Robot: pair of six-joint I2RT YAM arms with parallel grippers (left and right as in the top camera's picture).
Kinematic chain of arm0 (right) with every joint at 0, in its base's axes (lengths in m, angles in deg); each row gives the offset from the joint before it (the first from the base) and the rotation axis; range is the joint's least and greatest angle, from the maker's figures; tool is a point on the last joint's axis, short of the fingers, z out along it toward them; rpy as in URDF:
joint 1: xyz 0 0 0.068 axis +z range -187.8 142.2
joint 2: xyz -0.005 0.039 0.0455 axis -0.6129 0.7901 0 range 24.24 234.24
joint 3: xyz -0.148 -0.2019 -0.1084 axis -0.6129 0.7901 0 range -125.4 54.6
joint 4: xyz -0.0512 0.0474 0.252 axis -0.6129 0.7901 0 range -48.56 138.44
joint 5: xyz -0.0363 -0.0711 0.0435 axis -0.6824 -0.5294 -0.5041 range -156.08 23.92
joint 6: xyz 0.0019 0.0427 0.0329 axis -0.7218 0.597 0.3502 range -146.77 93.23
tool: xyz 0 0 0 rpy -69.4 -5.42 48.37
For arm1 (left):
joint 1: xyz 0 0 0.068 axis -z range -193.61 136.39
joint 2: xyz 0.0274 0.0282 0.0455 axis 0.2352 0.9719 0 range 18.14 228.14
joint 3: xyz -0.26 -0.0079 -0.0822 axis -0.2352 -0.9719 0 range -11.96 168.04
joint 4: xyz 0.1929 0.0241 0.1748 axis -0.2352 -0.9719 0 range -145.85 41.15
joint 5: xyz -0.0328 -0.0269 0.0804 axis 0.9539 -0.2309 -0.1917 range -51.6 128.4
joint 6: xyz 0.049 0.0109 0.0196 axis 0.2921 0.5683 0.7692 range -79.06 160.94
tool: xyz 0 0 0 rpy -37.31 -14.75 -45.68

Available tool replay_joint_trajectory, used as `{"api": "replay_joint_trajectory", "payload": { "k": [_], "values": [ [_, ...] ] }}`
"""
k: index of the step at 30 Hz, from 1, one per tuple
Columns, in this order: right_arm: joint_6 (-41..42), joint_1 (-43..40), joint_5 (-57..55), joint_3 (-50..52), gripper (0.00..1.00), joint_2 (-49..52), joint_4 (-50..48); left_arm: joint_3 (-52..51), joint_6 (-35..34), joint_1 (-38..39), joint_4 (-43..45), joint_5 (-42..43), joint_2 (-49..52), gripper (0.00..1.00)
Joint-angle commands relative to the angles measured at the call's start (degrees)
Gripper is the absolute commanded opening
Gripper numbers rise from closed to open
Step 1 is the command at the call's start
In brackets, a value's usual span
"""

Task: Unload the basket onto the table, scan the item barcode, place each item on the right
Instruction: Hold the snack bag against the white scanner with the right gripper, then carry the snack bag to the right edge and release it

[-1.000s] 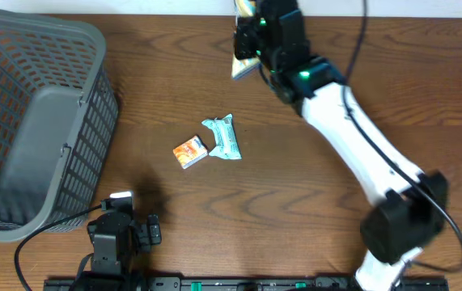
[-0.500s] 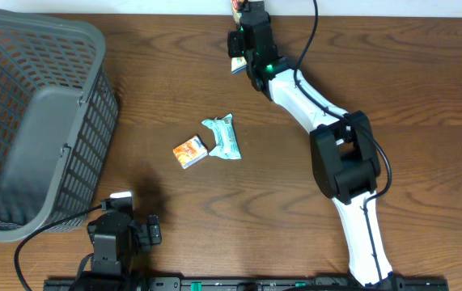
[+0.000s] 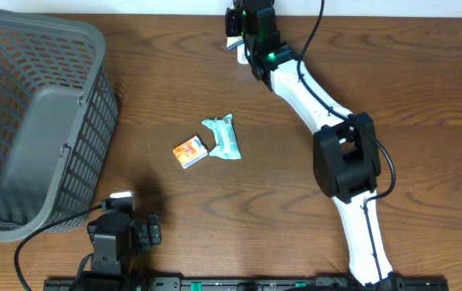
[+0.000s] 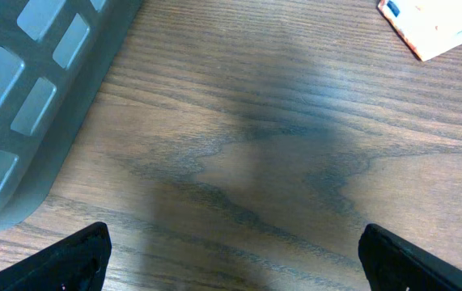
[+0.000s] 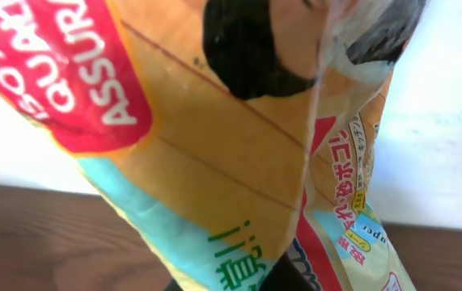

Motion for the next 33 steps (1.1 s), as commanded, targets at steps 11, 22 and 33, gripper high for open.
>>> {"api": "replay_joint_trajectory", "payload": {
  "k": [11, 22, 33],
  "values": [
    [3.8, -4.7, -25.8, -1.3, 0.01, -14.8, 38.7, -0.3, -0.3, -0.1, -1.0, -0.1, 0.0, 0.98],
    [22.1, -21.7, -40.3, 2.7, 0.01, -17.1, 71.9, -0.3, -0.3, -0.1, -1.0, -0.1, 0.0, 0.98],
    [22.2, -40.4, -37.8, 27.3, 0.01, -17.1, 52.5, -0.3, -0.3, -0.1, -1.0, -0.1, 0.0, 0.98]
  ]
}}
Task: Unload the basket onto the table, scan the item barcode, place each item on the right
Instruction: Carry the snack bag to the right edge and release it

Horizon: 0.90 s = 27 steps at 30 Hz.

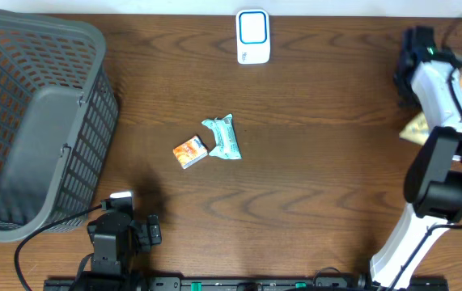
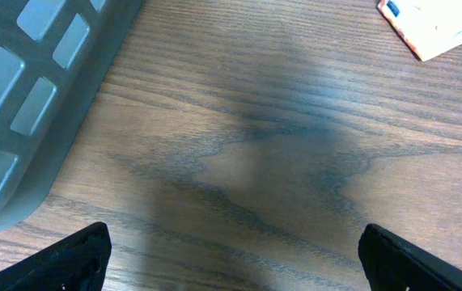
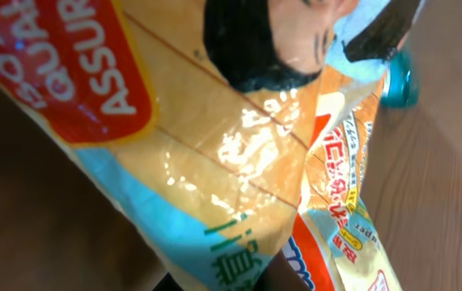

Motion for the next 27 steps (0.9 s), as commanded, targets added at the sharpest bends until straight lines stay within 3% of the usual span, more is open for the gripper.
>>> {"api": "replay_joint_trajectory", "payload": {
  "k": [1, 6, 11, 12, 14, 15, 16, 25, 27],
  "values": [
    [1.5, -4.4, -0.7, 4.8, 0.01, 0.3, -2.5, -0.3, -0.3, -0.1, -1.0, -0.2, 0.0, 0.98],
    [2.5, -9.8, 8.0, 5.2, 0.01, -0.2, -3.1, -0.3, -0.3, -0.1, -1.0, -0.2, 0.0, 0.98],
    [-1.0, -9.8, 12.6, 4.0, 0.01, -3.8, -2.6, -0.3, -0.3, -0.1, -1.0, -0.2, 0.0, 0.98],
    [-2.1, -9.2, 13.9, 3.6, 0.15, -5.3, -2.6, -0.3, -0.3, -0.1, -1.0, -0.2, 0.0, 0.98],
    [-2.1, -7.9, 15.8, 3.2, 0.72, -9.3, -2.4, -0.3, -0.3, -0.1, -1.0, -0.2, 0.0, 0.98],
    [-2.0, -7.6, 16.5, 3.2, 0.90, -10.7, -2.3, -0.3, -0.3, -0.1, -1.0, -0.2, 0.0, 0.98],
    [-2.0, -6.9, 18.1, 3.2, 0.99, -13.3, -2.3, -0.3, -0.3, -0.1, -1.0, -0.2, 0.0, 0.98],
    [-2.1, 4.2, 45.9, 3.2, 0.99, -29.5, -0.4, -0.3, -0.3, -0.1, -1.0, -0.2, 0.0, 0.98],
    [-3.7, 9.3, 49.1, 3.2, 0.92, -29.8, -0.5, -0.3, -0.3, -0.1, -1.0, -0.2, 0.0, 0.98]
  ]
}}
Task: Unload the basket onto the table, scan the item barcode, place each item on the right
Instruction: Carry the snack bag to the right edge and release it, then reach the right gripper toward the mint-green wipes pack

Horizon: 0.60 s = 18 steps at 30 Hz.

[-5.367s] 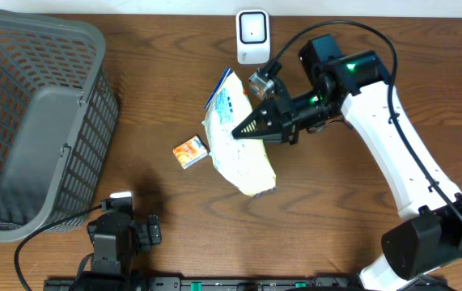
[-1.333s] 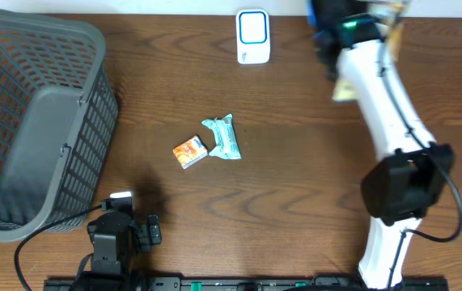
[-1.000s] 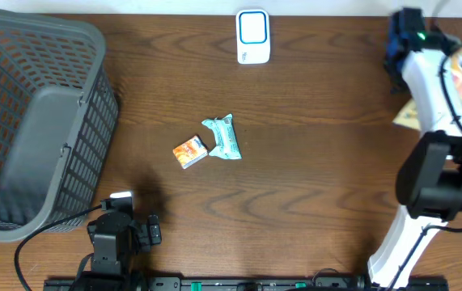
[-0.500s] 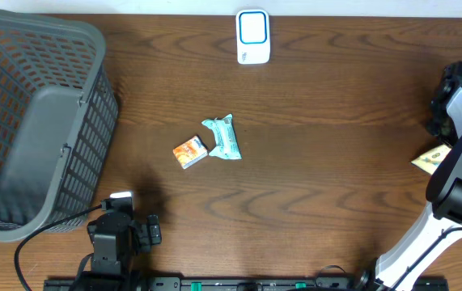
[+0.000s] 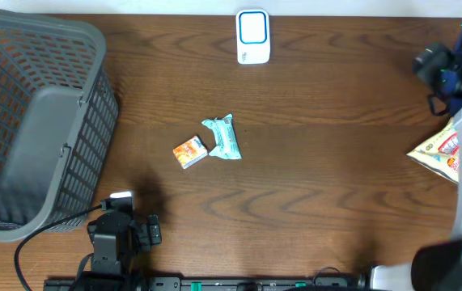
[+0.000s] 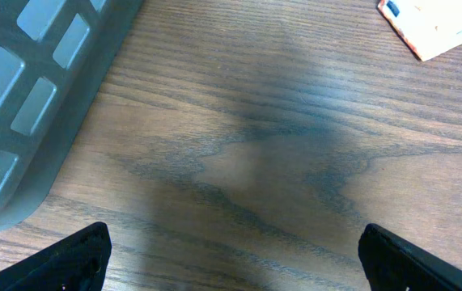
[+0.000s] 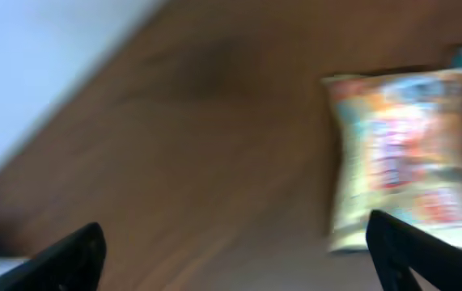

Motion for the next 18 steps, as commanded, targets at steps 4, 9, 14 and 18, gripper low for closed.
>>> {"api": "replay_joint_trajectory", "payload": {
  "k": [4, 9, 14, 18],
  "values": [
    [-8.3, 17.1, 10.1, 0.7, 0.98, 2.8, -0.6, -0.3, -0.3, -0.1, -1.0, -0.2, 0.0, 0.98],
    [-14.2, 31.0, 9.7, 1.4, 0.99, 10.0, -3.7, -0.3, -0.3, -0.1, -1.0, -0.2, 0.0, 0.98],
    [-15.5, 39.9, 9.7, 1.4, 0.97, 19.6, -10.4, -0.3, -0.3, -0.1, -1.0, -0.2, 0.0, 0.98],
    [-14.9, 44.0, 5.8, 1.4, 0.76, 24.2, -16.0, -0.3, -0.3, -0.1, -1.0, -0.2, 0.0, 0.98]
  ]
}}
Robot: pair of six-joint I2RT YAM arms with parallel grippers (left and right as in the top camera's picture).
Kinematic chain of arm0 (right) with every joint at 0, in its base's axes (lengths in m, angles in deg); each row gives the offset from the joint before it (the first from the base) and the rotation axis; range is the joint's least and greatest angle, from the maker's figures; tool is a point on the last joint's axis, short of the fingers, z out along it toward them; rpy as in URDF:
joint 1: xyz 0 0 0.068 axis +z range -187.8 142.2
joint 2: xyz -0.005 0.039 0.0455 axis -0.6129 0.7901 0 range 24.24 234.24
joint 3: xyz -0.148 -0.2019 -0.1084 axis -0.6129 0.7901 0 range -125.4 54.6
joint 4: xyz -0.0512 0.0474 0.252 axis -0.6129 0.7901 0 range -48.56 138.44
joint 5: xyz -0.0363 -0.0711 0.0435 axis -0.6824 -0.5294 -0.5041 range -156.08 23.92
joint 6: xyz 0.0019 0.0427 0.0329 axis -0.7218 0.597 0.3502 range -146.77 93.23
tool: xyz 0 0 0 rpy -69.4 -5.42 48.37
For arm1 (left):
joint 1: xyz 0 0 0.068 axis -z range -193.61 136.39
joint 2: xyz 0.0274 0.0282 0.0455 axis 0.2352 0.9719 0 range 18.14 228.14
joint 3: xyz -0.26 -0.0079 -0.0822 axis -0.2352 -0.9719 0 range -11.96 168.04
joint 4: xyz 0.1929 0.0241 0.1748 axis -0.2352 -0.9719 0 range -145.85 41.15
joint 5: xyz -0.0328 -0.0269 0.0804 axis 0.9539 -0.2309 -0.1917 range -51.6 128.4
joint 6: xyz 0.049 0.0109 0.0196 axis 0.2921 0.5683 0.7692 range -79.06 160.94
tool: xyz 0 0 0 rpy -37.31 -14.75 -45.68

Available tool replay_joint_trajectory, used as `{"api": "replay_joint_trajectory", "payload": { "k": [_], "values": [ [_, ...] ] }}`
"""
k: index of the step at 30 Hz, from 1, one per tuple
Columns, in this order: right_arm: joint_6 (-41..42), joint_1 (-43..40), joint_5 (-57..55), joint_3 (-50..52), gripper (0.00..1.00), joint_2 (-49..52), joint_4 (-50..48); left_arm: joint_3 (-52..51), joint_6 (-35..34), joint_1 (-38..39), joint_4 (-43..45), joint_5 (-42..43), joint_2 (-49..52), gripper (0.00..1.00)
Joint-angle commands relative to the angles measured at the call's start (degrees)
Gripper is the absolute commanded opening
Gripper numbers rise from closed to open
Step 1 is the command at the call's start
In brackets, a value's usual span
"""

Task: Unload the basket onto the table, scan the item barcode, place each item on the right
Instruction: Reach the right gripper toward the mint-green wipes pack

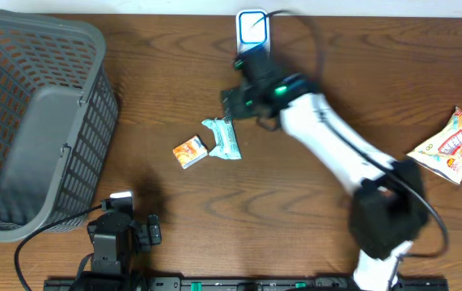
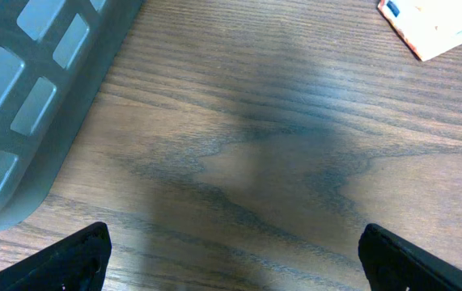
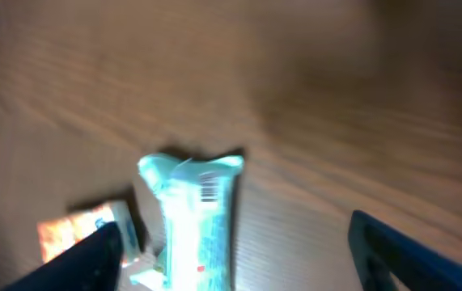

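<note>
A teal packet point(image 1: 222, 139) lies mid-table with its barcode facing up, and a small orange box point(image 1: 189, 151) lies just left of it. My right gripper point(image 1: 231, 103) hovers open just behind the packet. In the right wrist view the packet point(image 3: 192, 218) lies between the spread fingers point(image 3: 93, 259), with the orange box point(image 3: 85, 230) at the left. The white scanner point(image 1: 252, 36) stands at the back edge. A yellow snack bag point(image 1: 455, 145) lies at the far right. My left gripper point(image 1: 121, 230) rests open at the front left, with nothing between its fingers point(image 2: 77, 255).
A large grey mesh basket point(image 1: 32, 121) takes up the left side, and its wall point(image 2: 20, 89) shows in the left wrist view. A corner of the orange box point(image 2: 433, 28) shows there at top right. The right arm point(image 1: 336, 153) stretches across the table's middle.
My right gripper has moved from the table's far right edge to the middle and now hovers open over the teal packet. The snack bag stays on the table at the right. The left arm is unchanged.
My right gripper first held the snack bag at the scanner at the back. Then it held the bag at the far right. Then the bag lay on the table there, the gripper open. Now the gripper is over the teal packet.
</note>
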Motion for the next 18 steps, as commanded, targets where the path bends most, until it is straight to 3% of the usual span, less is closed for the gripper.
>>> {"api": "replay_joint_trajectory", "payload": {
  "k": [1, 5, 14, 18],
  "values": [
    [-0.3, 2.5, -5.8, 0.2, 0.75, 1.7, -2.6, -0.3, -0.3, -0.1, -1.0, -0.2, 0.0, 0.98],
    [0.2, 6.4, -13.9, 0.2, 0.60, 2.6, -6.1, -0.3, -0.3, -0.1, -1.0, -0.2, 0.0, 0.98],
    [-1.2, 11.0, -20.7, 0.2, 0.61, 7.7, -5.5, -0.3, -0.3, -0.1, -1.0, -0.2, 0.0, 0.98],
    [-0.7, 11.4, -20.2, 0.2, 0.53, 10.2, -3.5, -0.3, -0.3, -0.1, -1.0, -0.2, 0.0, 0.98]
  ]
}}
